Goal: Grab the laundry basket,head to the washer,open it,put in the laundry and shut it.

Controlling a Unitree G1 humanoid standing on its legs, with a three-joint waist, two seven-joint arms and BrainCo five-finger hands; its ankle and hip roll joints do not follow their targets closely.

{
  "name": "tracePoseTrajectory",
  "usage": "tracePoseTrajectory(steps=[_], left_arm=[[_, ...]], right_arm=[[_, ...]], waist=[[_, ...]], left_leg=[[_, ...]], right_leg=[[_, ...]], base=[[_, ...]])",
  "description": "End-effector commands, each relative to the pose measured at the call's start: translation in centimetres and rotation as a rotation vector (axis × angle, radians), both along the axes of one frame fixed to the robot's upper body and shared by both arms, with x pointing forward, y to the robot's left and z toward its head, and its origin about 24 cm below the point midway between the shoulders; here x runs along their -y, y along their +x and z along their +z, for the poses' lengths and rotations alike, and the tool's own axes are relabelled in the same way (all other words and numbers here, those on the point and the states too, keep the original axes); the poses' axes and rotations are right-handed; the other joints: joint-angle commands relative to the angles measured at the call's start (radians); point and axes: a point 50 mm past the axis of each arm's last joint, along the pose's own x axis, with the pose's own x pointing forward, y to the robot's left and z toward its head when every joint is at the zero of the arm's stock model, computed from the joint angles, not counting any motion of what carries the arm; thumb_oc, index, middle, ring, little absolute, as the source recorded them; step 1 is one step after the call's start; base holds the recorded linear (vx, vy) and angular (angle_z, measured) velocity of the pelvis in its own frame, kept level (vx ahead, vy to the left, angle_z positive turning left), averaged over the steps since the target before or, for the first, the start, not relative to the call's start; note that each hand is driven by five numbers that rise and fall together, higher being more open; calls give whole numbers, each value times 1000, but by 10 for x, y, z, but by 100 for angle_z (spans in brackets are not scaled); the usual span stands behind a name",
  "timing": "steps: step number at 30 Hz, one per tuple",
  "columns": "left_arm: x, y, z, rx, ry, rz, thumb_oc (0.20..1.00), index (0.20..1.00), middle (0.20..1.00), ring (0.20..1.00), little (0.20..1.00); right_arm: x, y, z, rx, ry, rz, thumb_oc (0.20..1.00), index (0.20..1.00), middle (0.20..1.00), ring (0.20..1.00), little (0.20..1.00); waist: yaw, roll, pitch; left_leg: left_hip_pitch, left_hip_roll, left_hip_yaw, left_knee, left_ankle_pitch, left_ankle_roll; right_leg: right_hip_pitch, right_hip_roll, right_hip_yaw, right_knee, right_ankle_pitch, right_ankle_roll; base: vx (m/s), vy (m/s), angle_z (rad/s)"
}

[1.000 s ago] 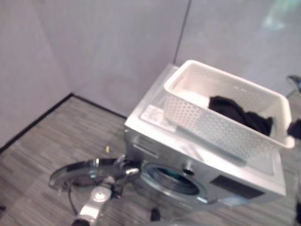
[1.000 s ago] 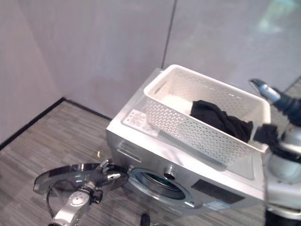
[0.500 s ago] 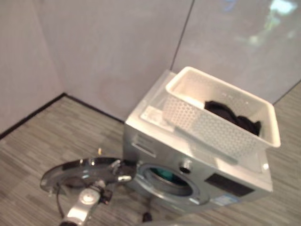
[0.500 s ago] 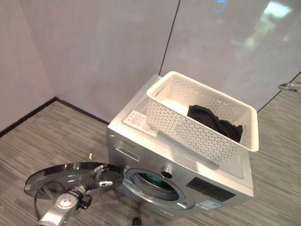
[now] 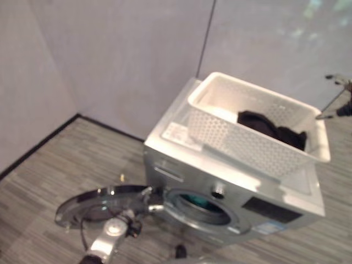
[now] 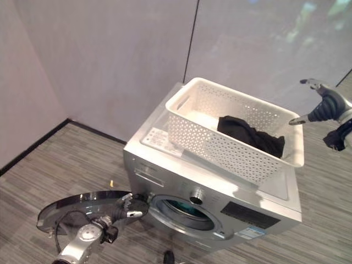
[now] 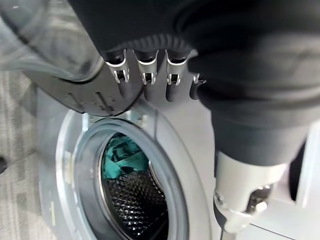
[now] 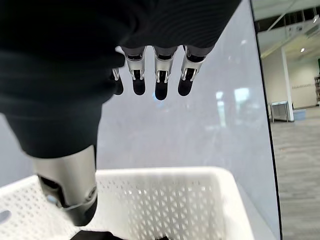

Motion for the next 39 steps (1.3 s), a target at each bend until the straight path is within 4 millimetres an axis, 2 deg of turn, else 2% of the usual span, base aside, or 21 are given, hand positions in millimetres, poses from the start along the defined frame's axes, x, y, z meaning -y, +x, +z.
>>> tracePoseTrajectory(steps=[1, 3, 7, 8, 12, 15, 21, 26, 28, 29, 31, 32, 33, 34, 35, 39], left_arm=[[0, 14, 6, 44, 24, -47, 1000, 1000, 1000, 1000, 1000], [1, 13, 5, 35, 25, -54, 1000, 1000, 1000, 1000, 1000], [3, 14, 7, 42, 15, -58, 1000, 1000, 1000, 1000, 1000], [5, 15, 9, 47, 15, -73, 1000, 1000, 1000, 1000, 1000], [5, 15, 8, 44, 24, -82, 1000, 1000, 1000, 1000, 1000], [4, 15, 7, 35, 28, -82, 1000, 1000, 1000, 1000, 1000], [3, 12, 3, 14, 40, -81, 1000, 1000, 1000, 1000, 1000], [3, 10, 0, -3, 42, -88, 1000, 1000, 1000, 1000, 1000], [4, 10, 0, -4, 43, -94, 1000, 1000, 1000, 1000, 1000], [5, 10, 1, 0, 40, -102, 1000, 1000, 1000, 1000, 1000], [5, 11, 3, 8, 43, -105, 1000, 1000, 1000, 1000, 1000], [4, 11, 3, 8, 43, -104, 1000, 1000, 1000, 1000, 1000], [3, 12, 5, 19, 46, -104, 1000, 1000, 1000, 1000, 1000], [3, 12, 5, 19, 47, -103, 1000, 1000, 1000, 1000, 1000], [2, 13, 6, 25, 51, -106, 1000, 1000, 1000, 1000, 1000], [-1, 20, 11, 48, 59, -89, 1000, 1000, 1000, 1000, 1000]], right_arm=[[-11, 14, 16, 66, 38, 36, 1000, 1000, 1000, 1000, 1000], [-25, 24, 10, 32, 28, 83, 1000, 1000, 1000, 1000, 1000], [-31, 26, 4, -6, 15, 102, 1000, 1000, 1000, 1000, 1000], [-28, 22, -8, -49, 14, 92, 1000, 1000, 1000, 1000, 1000], [-27, 16, -17, -93, 15, 94, 1000, 1000, 1000, 1000, 1000], [-25, 14, -21, -121, 1, 87, 1000, 1000, 1000, 1000, 1000], [-14, 6, -15, -180, -66, 46, 1000, 1000, 1000, 1000, 1000], [-12, 5, -23, -233, -59, 40, 1000, 1000, 1000, 1000, 1000], [-12, 7, -32, -269, -38, 44, 1000, 1000, 1000, 1000, 1000], [-12, 7, -44, -318, -21, 44, 1000, 1000, 1000, 1000, 1000], [-12, 8, -55, -358, -9, 37, 1000, 1000, 1000, 1000, 1000], [-12, 9, -56, -359, -10, 38, 1000, 1000, 1000, 1000, 1000], [-10, 9, -66, -401, -2, 25, 1000, 1000, 1000, 1000, 1000], [-10, 9, -66, -401, -2, 25, 1000, 1000, 1000, 1000, 1000], [-8, 10, -82, -447, 8, 2, 1000, 1000, 1000, 1000, 1000], [-11, 14, -111, -522, 40, -12, 1000, 1000, 1000, 1000, 1000]], waist=[[21, -38, -4], [24, -38, 0], [21, -36, 9], [21, -40, 15], [21, -48, 22], [26, -53, 24], [24, -68, 29], [29, -76, 34], [33, -77, 38], [37, -74, 45], [40, -70, 54], [38, -70, 54], [45, -65, 68], [43, -65, 67], [50, -61, 82], [58, -54, 113]], left_leg=[[-41, 86, -24, 11, 79, -5], [-48, 88, -23, 11, 81, -5], [-57, 90, -27, 11, 84, -6], [-70, 94, -36, 11, 86, -8], [-79, 98, -42, 11, 87, -10], [-81, 98, -42, 11, 85, -10], [-85, 105, -42, 11, 85, -12], [-86, 109, -37, 11, 84, -14], [-88, 109, -36, 11, 85, -13], [-92, 108, -38, 11, 86, -12], [-98, 108, -43, 11, 89, -12], [-98, 108, -43, 11, 89, -12], [-108, 108, -48, 11, 94, -12], [-109, 108, -49, 11, 94, -12], [-122, 108, -58, 11, 100, -11], [-147, 107, -71, 11, 113, -8]], right_leg=[[8, -110, -36, 73, -49, 109], [7, -107, -35, 69, -49, 107], [4, -106, -39, 68, -49, 106], [-1, -104, -46, 66, -49, 105], [-4, -100, -54, 68, -50, 105], [-5, -98, -55, 66, -49, 105], [-7, -94, -54, 60, -45, 106], [-12, -91, -49, 57, -40, 109], [-14, -90, -47, 57, -40, 109], [-17, -92, -49, 57, -40, 109], [-21, -94, -52, 59, -41, 109], [-21, -94, -53, 60, -41, 109], [-29, -97, -57, 62, -42, 109], [-29, -97, -57, 63, -42, 109], [-38, -99, -65, 66, -42, 108], [-62, -102, -69, 75, -42, 107]], base=[[-17, -14, -5], [-8, -8, -6], [-9, -8, 3], [-17, -25, 5], [-4, -22, 5], [0, 0, 0], [0, 0, 0], [0, 0, 0], [0, 0, 0], [0, 0, 0], [0, 0, 0], [-34, -13, 1], [0, 0, 0], [-61, -22, 5], [-55, -18, 2], [-64, -25, 8]])
